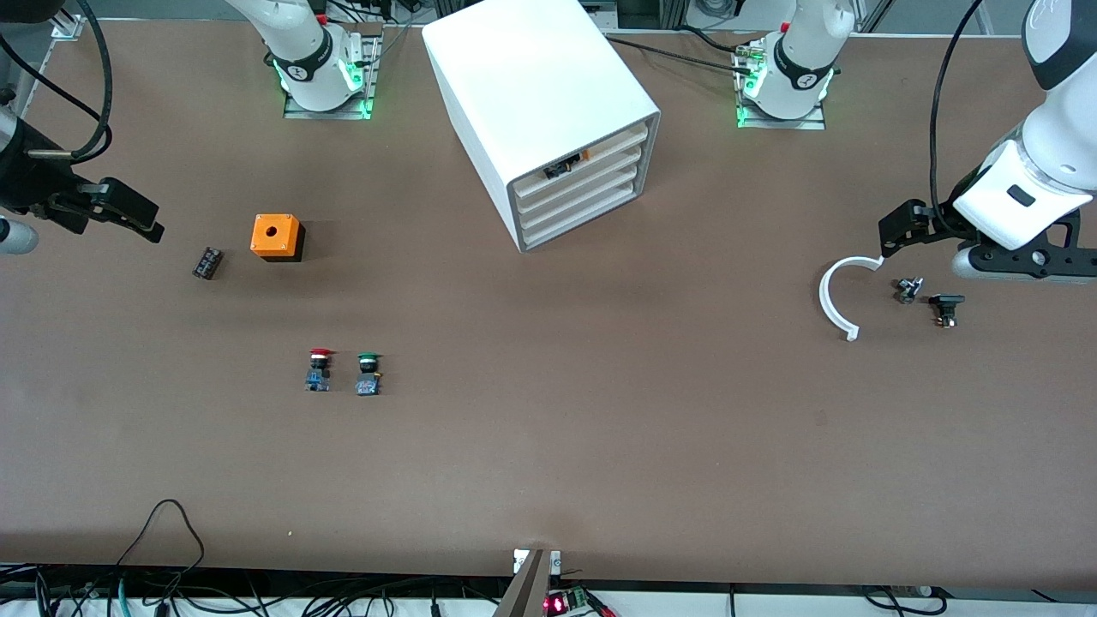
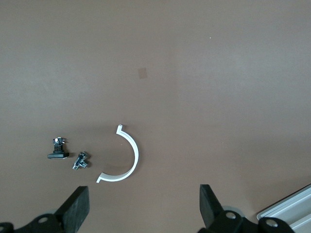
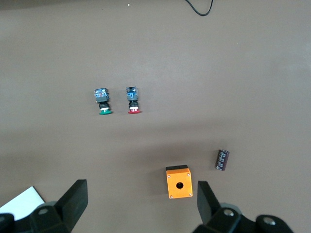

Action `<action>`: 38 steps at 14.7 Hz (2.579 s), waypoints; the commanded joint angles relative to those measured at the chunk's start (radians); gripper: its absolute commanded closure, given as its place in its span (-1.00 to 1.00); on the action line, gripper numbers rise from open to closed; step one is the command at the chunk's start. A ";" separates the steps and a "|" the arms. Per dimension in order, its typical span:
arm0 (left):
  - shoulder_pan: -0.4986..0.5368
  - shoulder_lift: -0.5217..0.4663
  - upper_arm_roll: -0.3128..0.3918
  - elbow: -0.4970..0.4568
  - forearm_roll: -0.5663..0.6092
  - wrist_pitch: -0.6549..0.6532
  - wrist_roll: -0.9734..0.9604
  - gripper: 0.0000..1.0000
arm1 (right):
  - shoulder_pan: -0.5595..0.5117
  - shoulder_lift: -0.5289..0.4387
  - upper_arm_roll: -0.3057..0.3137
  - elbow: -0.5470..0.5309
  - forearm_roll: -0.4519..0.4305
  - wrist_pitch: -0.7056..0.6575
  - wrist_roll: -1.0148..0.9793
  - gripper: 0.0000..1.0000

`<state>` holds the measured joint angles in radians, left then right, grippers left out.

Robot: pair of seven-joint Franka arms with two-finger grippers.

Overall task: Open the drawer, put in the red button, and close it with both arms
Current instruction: 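Reach the left gripper to the drawer handle while the right gripper reaches the red button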

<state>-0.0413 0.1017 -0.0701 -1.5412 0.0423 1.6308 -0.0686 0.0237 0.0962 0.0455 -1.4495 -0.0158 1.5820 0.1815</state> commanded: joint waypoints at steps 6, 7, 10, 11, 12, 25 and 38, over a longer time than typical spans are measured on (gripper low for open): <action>0.006 -0.007 -0.002 -0.004 -0.021 0.003 0.003 -1.00 | -0.001 -0.007 0.002 0.008 0.000 -0.014 0.023 -1.00; 0.006 -0.007 -0.002 -0.004 -0.021 0.003 0.003 -1.00 | -0.001 -0.007 0.002 0.008 -0.003 -0.014 0.021 -1.00; 0.006 -0.007 -0.002 -0.004 -0.021 0.003 -0.003 -1.00 | -0.004 0.002 0.001 0.006 0.002 -0.022 0.029 -1.00; 0.006 -0.005 -0.002 -0.004 -0.021 0.001 -0.002 -1.00 | -0.002 0.000 0.002 0.003 0.002 -0.022 0.056 -1.00; 0.004 -0.005 -0.004 -0.005 -0.021 -0.002 -0.002 -1.00 | 0.001 -0.001 0.007 0.005 0.001 -0.023 0.112 -1.00; 0.049 0.087 -0.005 -0.033 -0.520 -0.215 0.380 -1.00 | -0.002 0.071 0.048 -0.003 0.002 -0.045 0.038 -1.00; 0.043 0.245 -0.088 -0.341 -0.943 -0.104 0.828 -0.99 | -0.025 0.338 0.045 -0.210 -0.012 0.481 -0.050 -0.99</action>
<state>0.0026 0.3563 -0.1280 -1.8135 -0.8602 1.4542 0.6812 0.0025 0.4533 0.0845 -1.5740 -0.0171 1.9627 0.1443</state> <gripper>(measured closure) 0.000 0.004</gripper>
